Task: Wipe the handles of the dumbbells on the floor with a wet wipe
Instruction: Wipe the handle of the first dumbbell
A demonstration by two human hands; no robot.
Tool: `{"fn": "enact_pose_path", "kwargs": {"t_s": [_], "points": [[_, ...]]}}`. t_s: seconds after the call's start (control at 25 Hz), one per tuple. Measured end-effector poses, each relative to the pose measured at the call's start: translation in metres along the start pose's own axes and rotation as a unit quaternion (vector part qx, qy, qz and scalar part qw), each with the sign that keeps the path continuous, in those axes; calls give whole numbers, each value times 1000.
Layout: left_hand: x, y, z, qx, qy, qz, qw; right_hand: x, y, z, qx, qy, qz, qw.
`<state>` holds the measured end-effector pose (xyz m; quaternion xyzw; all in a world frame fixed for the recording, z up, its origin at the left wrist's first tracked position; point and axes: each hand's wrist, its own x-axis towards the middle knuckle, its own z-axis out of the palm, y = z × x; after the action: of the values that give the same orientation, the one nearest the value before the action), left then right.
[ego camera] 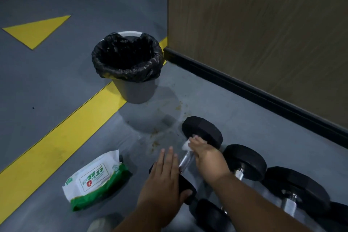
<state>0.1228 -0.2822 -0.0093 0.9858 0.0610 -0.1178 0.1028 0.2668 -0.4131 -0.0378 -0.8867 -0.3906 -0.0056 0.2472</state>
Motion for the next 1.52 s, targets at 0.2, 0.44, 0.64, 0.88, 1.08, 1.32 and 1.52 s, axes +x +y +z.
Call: {"fn": "enact_pose_path", "kwargs": {"t_s": [0.2, 0.44, 0.64, 0.88, 1.08, 1.32, 1.52], "points": [[-10, -9, 17, 19, 17, 58, 998, -39, 4, 24, 26, -173, -78, 981], [-15, -8, 19, 35, 46, 52, 997, -18, 19, -2, 49, -245, -83, 965], [-16, -8, 21, 30, 54, 40, 997, -11, 39, 9, 57, -231, -47, 970], [-15, -7, 21, 34, 63, 43, 997, -30, 13, 15, 112, -254, -154, 948], [-13, -7, 19, 35, 62, 46, 996, 0, 33, 0, 113, -206, -11, 972], [-13, -7, 16, 24, 48, 47, 997, -25, 5, 27, 58, -85, -186, 977], [-15, -6, 16, 18, 47, 48, 998, -6, 12, 33, 2, -105, -127, 986]]}}
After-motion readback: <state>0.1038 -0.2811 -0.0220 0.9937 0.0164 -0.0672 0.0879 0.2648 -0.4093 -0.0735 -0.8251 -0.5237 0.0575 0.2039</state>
